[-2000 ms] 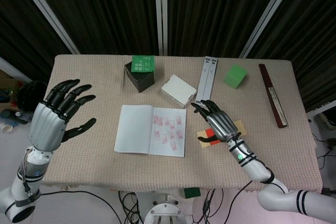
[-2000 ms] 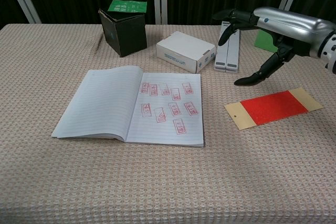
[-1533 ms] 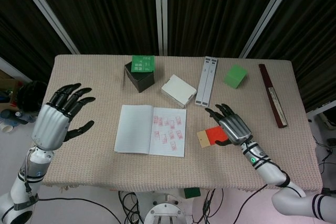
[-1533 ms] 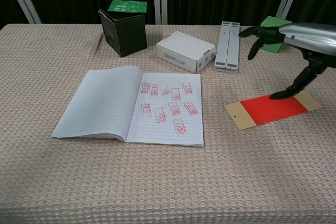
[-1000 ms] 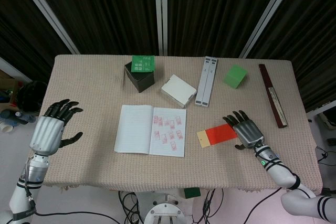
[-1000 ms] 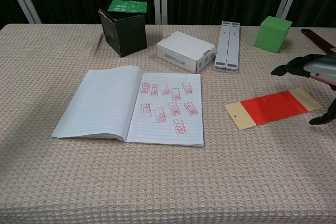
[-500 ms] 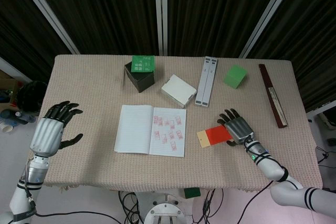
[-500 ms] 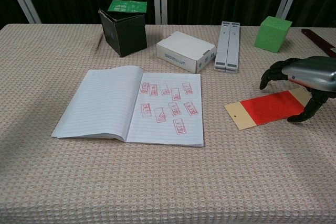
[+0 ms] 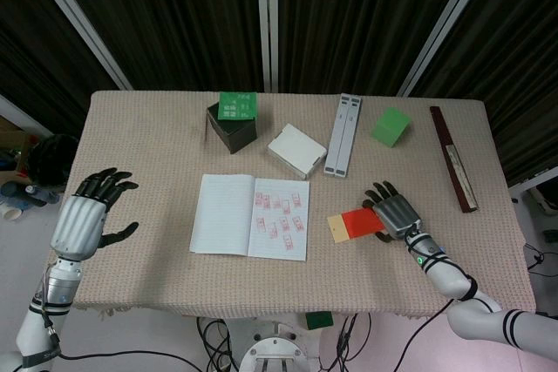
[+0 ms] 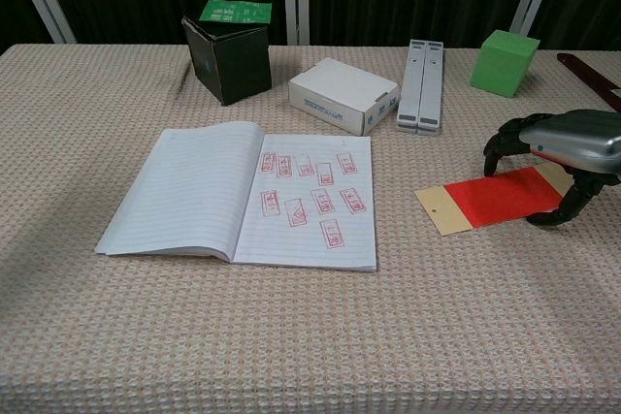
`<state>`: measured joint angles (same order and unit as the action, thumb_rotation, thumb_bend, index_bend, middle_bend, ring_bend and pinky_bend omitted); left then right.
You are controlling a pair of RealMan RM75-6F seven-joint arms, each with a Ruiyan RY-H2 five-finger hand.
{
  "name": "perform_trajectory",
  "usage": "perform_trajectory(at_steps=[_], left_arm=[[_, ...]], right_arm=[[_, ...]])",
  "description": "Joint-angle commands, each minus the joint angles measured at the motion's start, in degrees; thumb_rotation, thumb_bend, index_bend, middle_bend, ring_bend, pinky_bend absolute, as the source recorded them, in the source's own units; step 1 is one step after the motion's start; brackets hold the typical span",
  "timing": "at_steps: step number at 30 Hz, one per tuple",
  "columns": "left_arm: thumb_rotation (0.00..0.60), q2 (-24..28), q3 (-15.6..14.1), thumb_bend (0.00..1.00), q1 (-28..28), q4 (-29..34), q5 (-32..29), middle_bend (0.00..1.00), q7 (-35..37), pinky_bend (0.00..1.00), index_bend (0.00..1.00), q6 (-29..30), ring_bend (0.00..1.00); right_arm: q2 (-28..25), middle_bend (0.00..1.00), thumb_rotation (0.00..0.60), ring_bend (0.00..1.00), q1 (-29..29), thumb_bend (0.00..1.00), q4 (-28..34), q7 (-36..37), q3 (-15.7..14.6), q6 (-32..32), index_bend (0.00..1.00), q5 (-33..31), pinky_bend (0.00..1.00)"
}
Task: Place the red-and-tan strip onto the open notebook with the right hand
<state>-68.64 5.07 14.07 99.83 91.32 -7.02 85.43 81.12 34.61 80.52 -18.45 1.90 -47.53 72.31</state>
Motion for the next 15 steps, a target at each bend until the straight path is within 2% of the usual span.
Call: perform_trajectory(at_steps=[1,6,11,15], left_arm=[[0.6,0.01,0.01,0.12,0.0,0.0,0.01,0.23,0.06,0.22,0.31,0.0,0.16],[0.6,0.07,-0.06,0.12,0.05,0.09,0.14,0.23,0.16,0.22,0.31,-0.13,0.16],[0.6,0.21,-0.16,0.12,-0.16,0.19,0.19,0.23,0.3,0.22,0.31,0.11,0.16],[0.6,0.38,-0.24,0.12,-0.35,0.3,0.3,0.23,0.43,0.22,0.31,0.34,0.16]], right_arm=[[0.17,0.12,0.6,0.0,-0.02,0.21,-0.32,0.42,-0.08,0.0,0.3,-0.02,0.0],[0.61,0.13,0.6,0.0,0.05,0.21,-1.05,0.95,-0.22,-0.19,0.29,0.26,0.0],[0.38,0.17,0.6,0.0,-0.55,0.24,-1.09,1.84,-0.26,-2.16,0.4,1.53,0.0],[-0.97,0.17,0.6,0.0,-1.19,0.24,-0.21,2.86,-0.29,-4.06,0.4,2.91,0.0]])
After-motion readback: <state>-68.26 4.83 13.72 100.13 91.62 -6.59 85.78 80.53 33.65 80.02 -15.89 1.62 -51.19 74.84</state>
